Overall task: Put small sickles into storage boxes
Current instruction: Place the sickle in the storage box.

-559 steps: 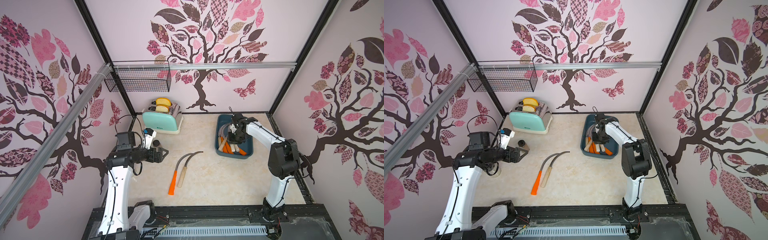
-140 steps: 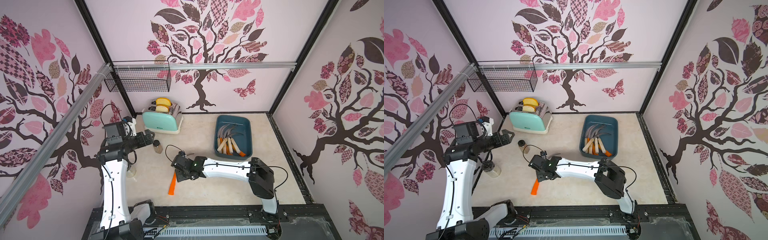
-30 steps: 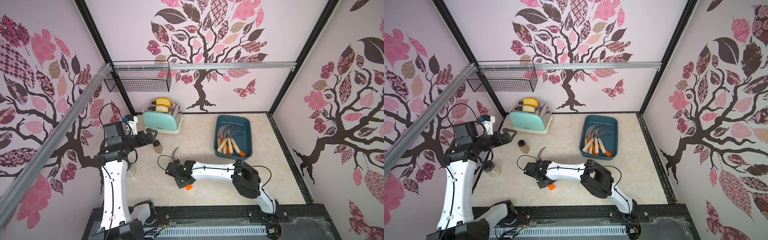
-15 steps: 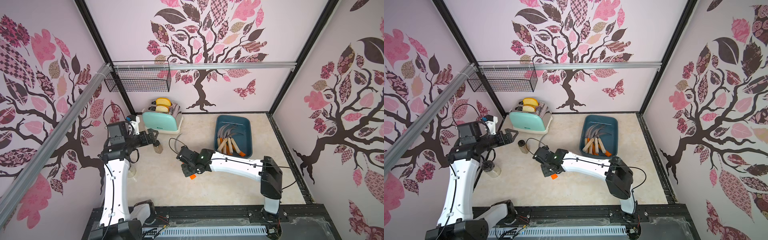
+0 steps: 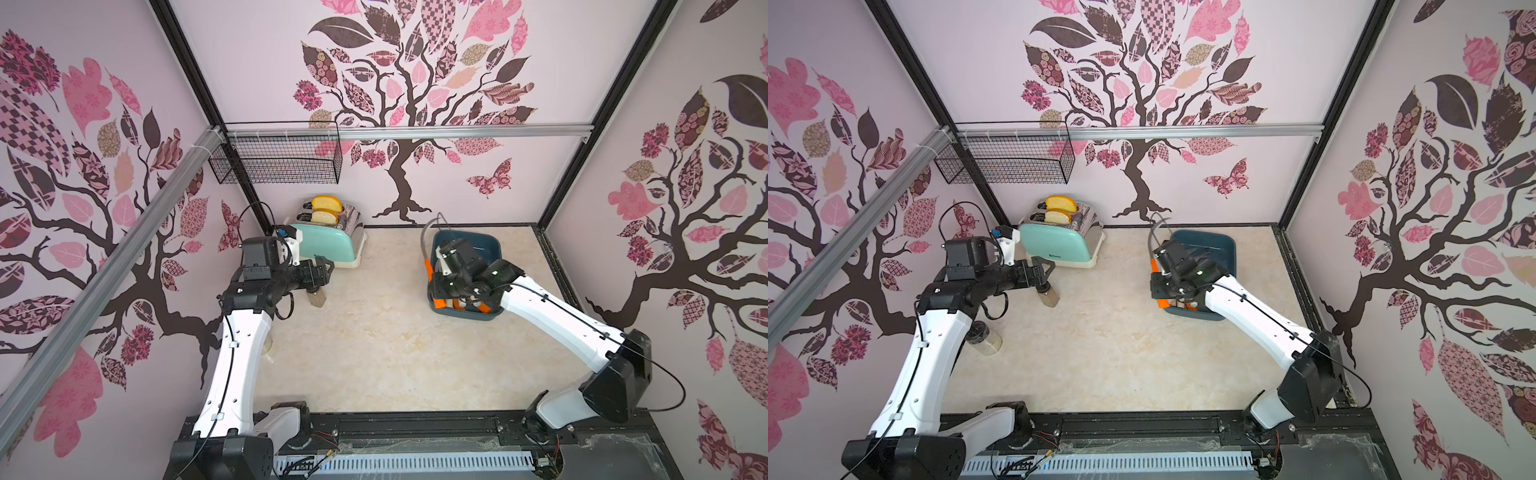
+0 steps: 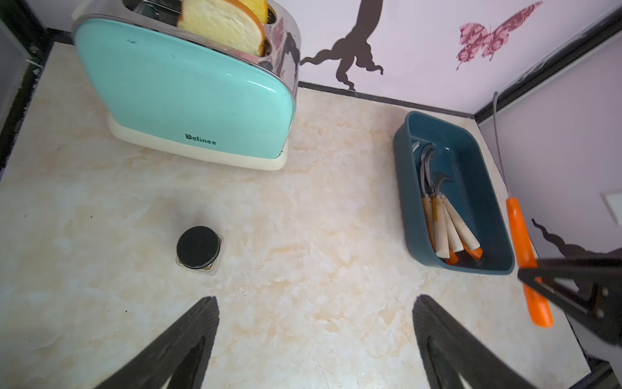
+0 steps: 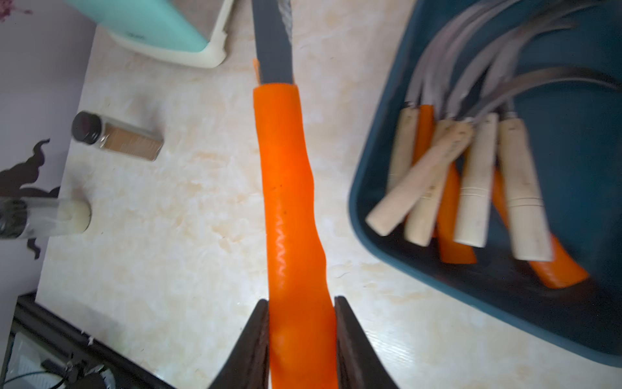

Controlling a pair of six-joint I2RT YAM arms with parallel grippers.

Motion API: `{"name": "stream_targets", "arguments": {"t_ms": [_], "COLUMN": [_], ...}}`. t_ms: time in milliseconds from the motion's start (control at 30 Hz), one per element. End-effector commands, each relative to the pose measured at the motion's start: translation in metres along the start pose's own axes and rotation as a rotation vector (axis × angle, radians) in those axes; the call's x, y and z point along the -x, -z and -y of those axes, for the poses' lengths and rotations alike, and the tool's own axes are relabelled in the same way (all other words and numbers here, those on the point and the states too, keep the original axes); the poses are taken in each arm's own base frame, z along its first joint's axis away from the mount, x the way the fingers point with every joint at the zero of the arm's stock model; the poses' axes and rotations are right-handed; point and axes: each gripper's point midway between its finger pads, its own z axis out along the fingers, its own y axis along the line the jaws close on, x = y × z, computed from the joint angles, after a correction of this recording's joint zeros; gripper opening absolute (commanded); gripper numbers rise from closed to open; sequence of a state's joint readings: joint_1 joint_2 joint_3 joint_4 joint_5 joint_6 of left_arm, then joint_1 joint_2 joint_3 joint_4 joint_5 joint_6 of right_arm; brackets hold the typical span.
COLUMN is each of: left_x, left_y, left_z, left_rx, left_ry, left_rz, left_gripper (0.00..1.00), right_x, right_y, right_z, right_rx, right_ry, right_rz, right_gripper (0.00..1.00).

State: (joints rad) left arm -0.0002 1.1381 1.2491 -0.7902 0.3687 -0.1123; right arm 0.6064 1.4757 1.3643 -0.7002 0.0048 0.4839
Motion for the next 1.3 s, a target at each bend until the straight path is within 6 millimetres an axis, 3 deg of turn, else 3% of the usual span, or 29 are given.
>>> {"name": "stream_targets", "arguments": {"t_ms": [0,200,300,800,1267], "left_x": [0.006,0.004,0.001,-0.019,-0.027], "left_y": [0.003,-0.003,-0.003,0.005,0.002], "left_z": [0.017,0.026,0.027,0.037,0.037], "left_rx": [0.004,-0.009,-0.02,-0.087,-0.093], "left_ry": [-0.124,-0.164,-0.17,-0.216,-0.214], "left_rz": [0.025,-0.004,-0.009,-0.023,-0.04], "left_gripper": [0.94,0.94,0.94,0.94,0.94], "right_x": [0.008,0.019,0.019,0.013,-0.01], "right_y": [0.007,-0.002,-0.009,-0.052,-0.084], "right_z": [0.018,0.065,0.078,0.12,0.144], "right_rx": [0.031,0.014,-0.015,-0.073,-0.119], "right_ry": [-0.014,-0.114,-0.123,-0.198,-0.224], "right_rz": [0.008,0.018,0.008,-0.05,-0.123], "right_gripper": [0.22,0.22,0.22,0.22,0.22]}}
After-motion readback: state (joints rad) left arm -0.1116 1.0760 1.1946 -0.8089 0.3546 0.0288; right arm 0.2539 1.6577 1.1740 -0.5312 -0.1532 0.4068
